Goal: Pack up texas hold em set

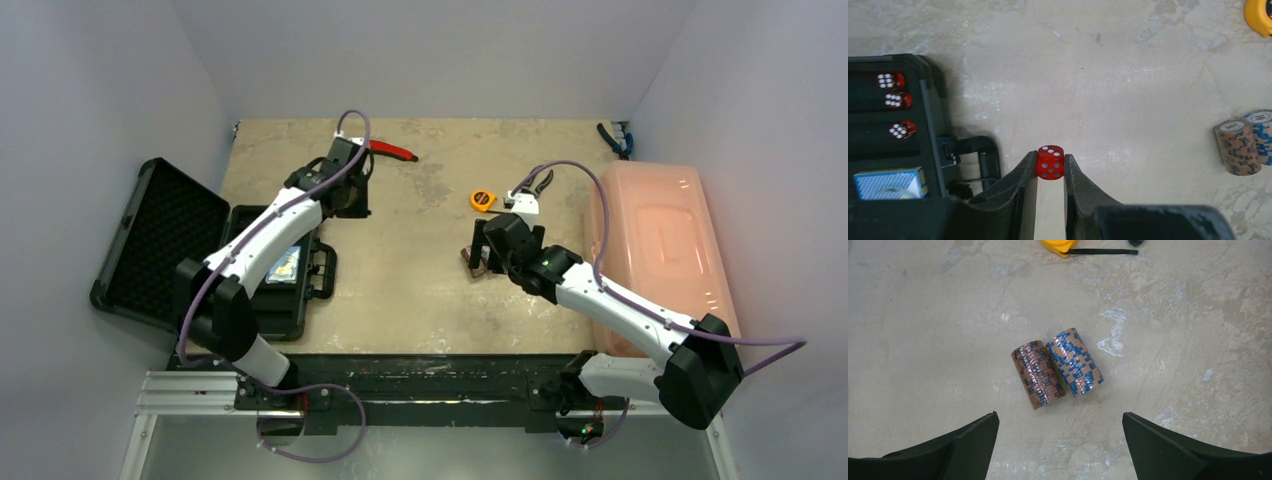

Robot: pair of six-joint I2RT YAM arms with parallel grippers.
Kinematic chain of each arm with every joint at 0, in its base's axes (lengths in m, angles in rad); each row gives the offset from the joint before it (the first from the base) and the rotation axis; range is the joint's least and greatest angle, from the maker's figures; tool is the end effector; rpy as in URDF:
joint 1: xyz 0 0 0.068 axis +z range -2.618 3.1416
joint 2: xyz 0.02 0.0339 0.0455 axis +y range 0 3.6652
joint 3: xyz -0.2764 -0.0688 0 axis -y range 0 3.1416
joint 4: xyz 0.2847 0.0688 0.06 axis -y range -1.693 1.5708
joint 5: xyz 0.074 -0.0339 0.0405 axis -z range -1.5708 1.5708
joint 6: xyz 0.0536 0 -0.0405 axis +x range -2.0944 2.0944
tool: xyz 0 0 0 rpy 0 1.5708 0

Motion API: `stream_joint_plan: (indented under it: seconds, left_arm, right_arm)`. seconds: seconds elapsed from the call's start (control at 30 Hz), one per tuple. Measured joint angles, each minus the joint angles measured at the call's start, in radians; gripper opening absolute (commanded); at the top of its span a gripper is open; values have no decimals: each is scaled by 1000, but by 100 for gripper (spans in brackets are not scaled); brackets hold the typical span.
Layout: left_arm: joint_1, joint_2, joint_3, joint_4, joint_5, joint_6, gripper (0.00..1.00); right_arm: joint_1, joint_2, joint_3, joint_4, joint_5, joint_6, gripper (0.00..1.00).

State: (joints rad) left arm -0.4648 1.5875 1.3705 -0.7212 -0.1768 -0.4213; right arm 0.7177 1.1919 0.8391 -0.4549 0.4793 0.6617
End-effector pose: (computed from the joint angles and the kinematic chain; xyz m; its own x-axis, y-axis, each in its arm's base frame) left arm 0.3533 -0.1666 0.2849 -0.8003 -0.0490 -0.5975 0.0230 0.9934 -0.1123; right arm 0.2345 0.1719 0.2404 -0.6406 0.1646 -0.7501 0.0636 0.9848 0.1618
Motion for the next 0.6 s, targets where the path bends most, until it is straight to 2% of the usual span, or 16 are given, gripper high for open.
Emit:
stream_joint_plan:
  seconds: [0.3, 0.6]
  left_arm:
    - [114, -96, -42, -65, -39, 52, 0]
    - [270, -120, -56, -82, -39, 97, 0]
  right_arm:
    - [0, 0, -13, 5, -2, -1, 99]
    - [0, 0, -30, 8, -4, 0, 99]
